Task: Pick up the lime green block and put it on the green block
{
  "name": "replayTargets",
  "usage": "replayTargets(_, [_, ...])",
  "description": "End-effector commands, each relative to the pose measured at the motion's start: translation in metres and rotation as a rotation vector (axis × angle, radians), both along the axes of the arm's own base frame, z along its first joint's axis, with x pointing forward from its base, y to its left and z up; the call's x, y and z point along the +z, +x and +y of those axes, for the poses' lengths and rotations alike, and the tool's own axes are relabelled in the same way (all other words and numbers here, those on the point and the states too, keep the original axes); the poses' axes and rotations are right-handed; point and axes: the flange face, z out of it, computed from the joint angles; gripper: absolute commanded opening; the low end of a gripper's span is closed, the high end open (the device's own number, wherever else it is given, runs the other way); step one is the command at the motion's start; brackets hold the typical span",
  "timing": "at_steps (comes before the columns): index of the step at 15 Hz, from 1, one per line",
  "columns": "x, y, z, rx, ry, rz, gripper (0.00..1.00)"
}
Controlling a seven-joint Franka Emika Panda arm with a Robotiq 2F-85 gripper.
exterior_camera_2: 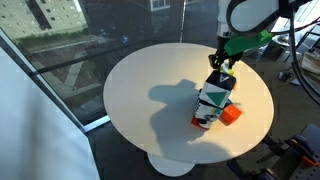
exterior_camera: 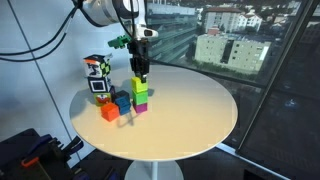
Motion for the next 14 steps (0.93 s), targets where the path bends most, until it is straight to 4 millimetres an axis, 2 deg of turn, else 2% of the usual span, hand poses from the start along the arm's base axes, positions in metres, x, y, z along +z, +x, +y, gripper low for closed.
replayTargets(1, [0.003,0.002,-0.002,-0.021,0.017,-0.002,0.80])
replayTargets(4, [0.007,-0.001,-0.006,-0.022,0.028,0.001,1.00])
replayTargets(14, [0.032,-0.015,-0.012,-0.015,0.100,0.010,1.00])
